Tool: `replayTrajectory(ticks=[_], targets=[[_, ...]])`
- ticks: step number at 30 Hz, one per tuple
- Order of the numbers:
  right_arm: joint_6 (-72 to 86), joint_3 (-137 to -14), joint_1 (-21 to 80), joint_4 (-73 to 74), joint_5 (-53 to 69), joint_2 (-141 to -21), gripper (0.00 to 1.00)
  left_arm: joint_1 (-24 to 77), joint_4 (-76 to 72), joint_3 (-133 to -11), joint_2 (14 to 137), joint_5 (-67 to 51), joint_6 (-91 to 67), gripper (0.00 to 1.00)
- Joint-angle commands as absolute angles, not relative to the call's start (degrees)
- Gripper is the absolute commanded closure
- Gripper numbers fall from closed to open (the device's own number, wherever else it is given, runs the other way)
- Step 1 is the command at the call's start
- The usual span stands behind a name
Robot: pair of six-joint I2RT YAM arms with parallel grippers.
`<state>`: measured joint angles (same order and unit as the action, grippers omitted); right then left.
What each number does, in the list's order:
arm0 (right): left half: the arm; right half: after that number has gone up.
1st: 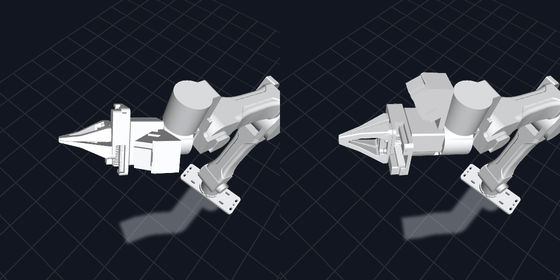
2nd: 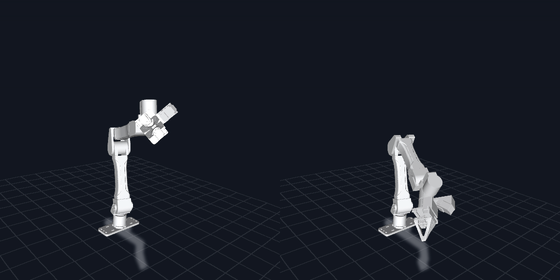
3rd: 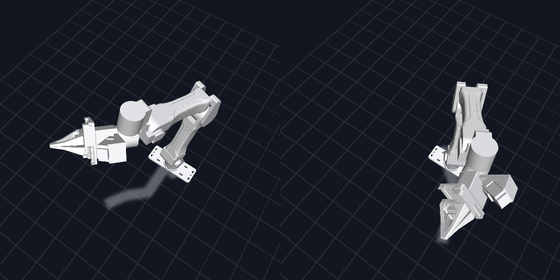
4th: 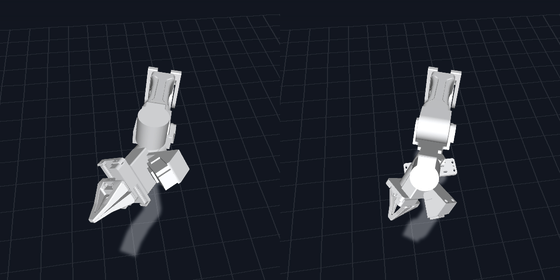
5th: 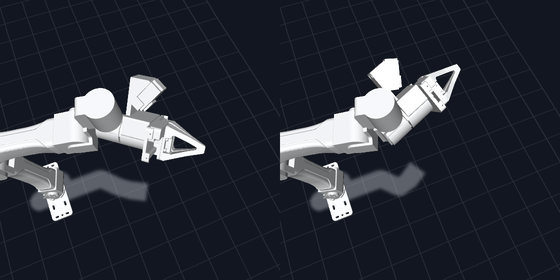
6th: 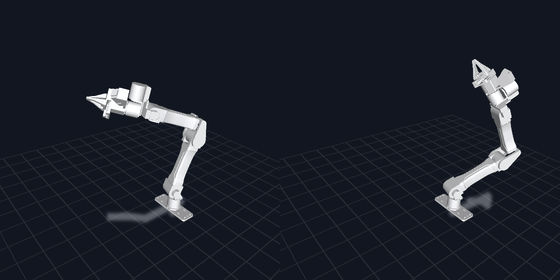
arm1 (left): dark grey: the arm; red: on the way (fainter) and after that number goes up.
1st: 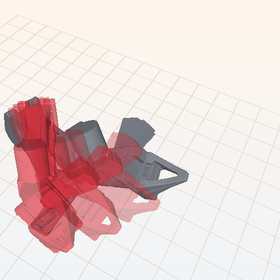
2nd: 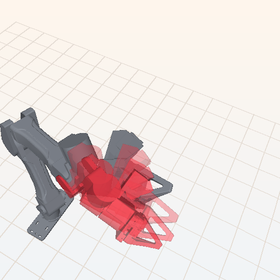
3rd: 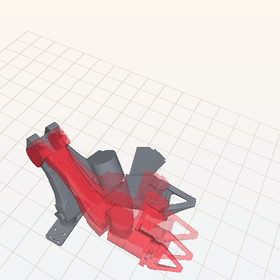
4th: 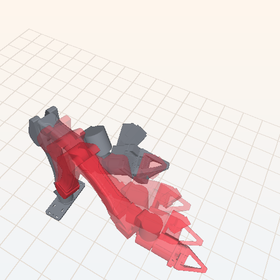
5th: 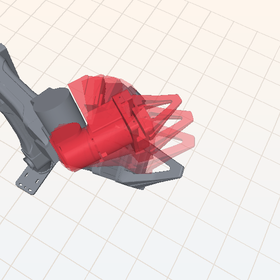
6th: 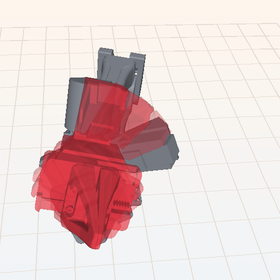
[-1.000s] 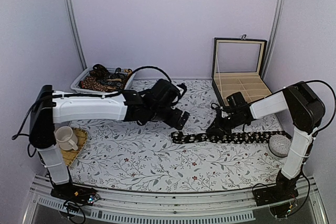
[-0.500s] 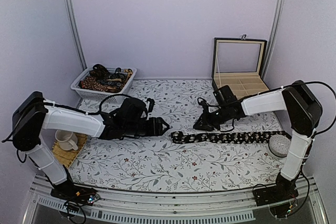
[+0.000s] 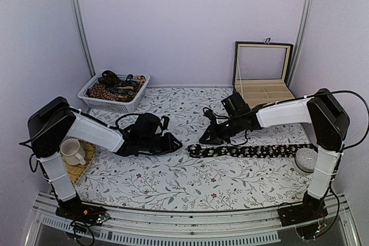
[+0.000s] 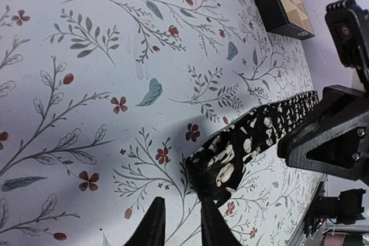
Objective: Roll the ties
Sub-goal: Roll the tie at the center of the board.
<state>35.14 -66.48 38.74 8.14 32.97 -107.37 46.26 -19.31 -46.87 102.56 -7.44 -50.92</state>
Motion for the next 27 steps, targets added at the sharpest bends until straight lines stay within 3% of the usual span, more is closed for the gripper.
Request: replayTrajectory(ticks=[1,8,27], targets=[[35.20,-67.50,39.20,9.48,33.36,-112.78,0.91,45.38,-23.65,-46.74,105.33,-11.85,-52.01,0.81],[34.72,-67.95,39.25,8.93,33.04,-116.71,0.91,45.13,-25.69,-48.08,109.67,-14.75,-52.90,0.88],[33.58,-69.01,39.20,9.76,32.63,-120.06,0.92,44.40,-33.32,-51.88,117.16,-20.68,-53.36,0.89]])
